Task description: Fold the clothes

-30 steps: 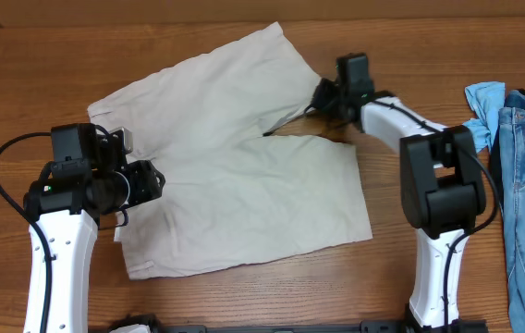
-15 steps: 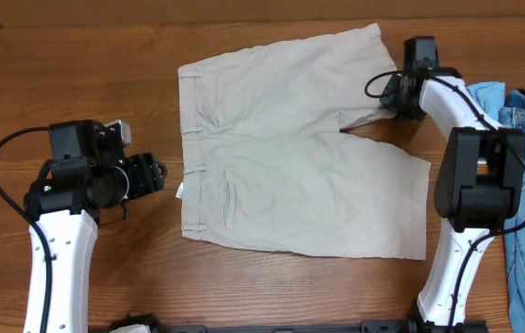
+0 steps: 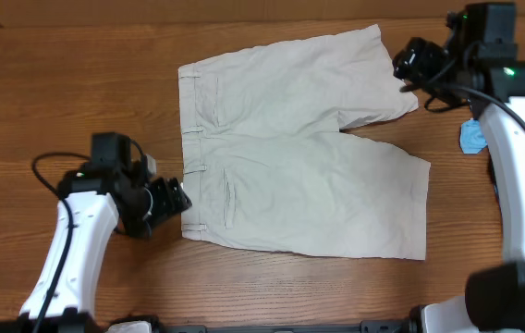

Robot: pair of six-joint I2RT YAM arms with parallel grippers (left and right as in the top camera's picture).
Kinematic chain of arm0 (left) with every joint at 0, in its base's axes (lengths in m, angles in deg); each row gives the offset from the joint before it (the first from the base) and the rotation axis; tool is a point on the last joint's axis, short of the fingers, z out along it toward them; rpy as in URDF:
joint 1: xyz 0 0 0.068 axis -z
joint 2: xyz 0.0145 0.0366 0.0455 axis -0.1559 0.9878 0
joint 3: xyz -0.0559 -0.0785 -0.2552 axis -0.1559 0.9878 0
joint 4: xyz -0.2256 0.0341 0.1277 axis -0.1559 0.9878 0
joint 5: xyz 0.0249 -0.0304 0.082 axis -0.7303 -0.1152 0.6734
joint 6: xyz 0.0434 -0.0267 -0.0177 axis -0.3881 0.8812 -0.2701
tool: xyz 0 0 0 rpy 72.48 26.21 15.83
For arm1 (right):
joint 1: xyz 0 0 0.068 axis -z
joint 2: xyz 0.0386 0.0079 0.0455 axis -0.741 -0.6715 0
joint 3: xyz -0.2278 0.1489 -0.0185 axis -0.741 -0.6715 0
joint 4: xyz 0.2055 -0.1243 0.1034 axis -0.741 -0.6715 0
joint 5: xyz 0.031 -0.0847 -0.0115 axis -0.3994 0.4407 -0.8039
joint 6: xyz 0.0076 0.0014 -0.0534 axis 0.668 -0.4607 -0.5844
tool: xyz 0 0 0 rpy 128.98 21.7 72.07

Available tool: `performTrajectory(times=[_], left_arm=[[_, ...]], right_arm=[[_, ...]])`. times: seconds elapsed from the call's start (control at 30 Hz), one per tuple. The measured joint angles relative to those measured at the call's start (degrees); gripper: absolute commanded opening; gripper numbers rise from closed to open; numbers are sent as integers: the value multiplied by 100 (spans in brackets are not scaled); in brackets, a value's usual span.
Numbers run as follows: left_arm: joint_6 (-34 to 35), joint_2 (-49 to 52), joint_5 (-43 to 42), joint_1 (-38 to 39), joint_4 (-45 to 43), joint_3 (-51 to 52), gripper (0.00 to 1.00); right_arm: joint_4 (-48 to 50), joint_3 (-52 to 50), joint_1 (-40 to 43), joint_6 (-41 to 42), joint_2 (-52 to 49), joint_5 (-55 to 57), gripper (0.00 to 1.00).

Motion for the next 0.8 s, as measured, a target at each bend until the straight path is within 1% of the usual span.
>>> performTrajectory(times=[0.17, 0.23, 0.3, 0.4, 0.43, 0.47, 0.5, 0.57, 0.6, 0.63, 0.73, 0.8], left_arm=[[181, 431, -223, 0, -852, 887, 70], [203, 586, -260, 0, -1215, 1054, 66], [236, 730, -286, 2, -1513, 1097, 58], [308, 874, -446, 66, -1899, 1086, 55], [310, 925, -490, 131, -1989, 1064, 53], [315, 979, -527, 227, -2074, 1043, 44], [326, 1019, -570, 310, -2116, 1016, 39], [411, 1198, -658, 614, -2256, 951, 18], [433, 1239, -662, 719, -2288, 933, 10], [483, 1296, -695, 813, -2310, 940, 7], [584, 1377, -785, 874, -2210, 914, 5], [592, 1443, -787, 811, -1947, 800, 5]], right_arm=[[-922, -4, 0, 2, 328, -201, 83], [-1329, -4, 0, 0, 345, -256, 83], [-1622, -7, 0, 2, 345, -289, 83], [-1965, -13, 0, -17, 345, -304, 83], [-2002, -13, 0, -20, 345, -306, 83], [-2026, -15, 0, -15, 345, -306, 83], [-2046, -15, 0, -17, 345, -306, 83], [-2098, -15, 0, -20, 345, -308, 83], [-2107, -15, 0, -22, 345, -306, 84], [-2135, -15, 0, -20, 345, -304, 84], [-2192, -15, 0, -20, 345, -302, 85], [-2197, -33, 0, -22, 345, -302, 87]])
